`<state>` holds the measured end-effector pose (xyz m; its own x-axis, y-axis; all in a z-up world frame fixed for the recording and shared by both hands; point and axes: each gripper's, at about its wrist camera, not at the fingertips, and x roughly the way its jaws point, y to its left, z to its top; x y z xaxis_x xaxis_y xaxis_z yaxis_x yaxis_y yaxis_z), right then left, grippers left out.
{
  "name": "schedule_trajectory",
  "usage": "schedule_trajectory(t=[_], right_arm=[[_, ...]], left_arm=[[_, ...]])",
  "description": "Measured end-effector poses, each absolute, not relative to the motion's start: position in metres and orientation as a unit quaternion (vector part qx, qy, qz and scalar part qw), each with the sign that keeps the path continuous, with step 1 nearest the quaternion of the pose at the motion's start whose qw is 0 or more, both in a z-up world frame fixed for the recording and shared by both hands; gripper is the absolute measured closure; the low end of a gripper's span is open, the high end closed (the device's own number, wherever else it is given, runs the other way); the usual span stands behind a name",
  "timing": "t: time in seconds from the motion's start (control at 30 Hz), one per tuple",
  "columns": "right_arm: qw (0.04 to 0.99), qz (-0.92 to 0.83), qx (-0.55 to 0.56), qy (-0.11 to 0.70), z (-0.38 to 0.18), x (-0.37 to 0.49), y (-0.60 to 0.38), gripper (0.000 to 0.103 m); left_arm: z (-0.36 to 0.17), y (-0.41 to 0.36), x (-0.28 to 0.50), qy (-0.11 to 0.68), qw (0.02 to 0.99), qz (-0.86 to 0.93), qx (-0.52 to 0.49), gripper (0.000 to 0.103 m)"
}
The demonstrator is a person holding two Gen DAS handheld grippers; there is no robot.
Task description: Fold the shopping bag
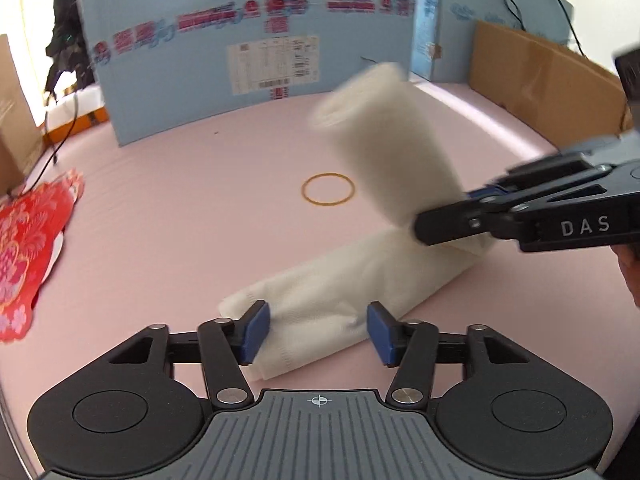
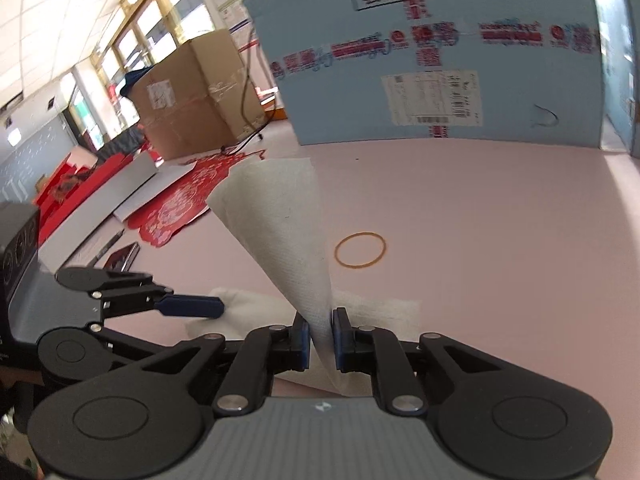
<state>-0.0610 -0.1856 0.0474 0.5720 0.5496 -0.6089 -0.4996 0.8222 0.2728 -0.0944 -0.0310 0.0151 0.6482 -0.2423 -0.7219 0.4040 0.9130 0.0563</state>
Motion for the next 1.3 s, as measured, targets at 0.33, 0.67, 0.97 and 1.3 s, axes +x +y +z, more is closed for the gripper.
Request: schedule_trajectory(t=[0.33,0.67,0.97,1.3], right_arm=[[0.873,0.334,-0.053,0.350,0.040,-0.066,-0.152,0.083],[0.885,0.317,-0.118,0.319,0.036,-0.086,-0.126,0.059],[0.883,0.323,-0.125,0.317,0.049,-0.101,-0.140,0.053],[0.876,0.293,0.022,0.382,0.040,-0.068,-0.194,0.086]], left_arm=[[0.044,-0.008,-0.107,0.377,0.897,-0.187,0.138,0.036],[0.095,-0.015,-0.107,0.296,0.934,-0.199,0.027,0.036],[0.031,0.001,-0.078,0.337,0.923,-0.160,0.092,0.035],[0.028,0.016,-0.072,0.333,0.921,-0.182,0.086,0.025]])
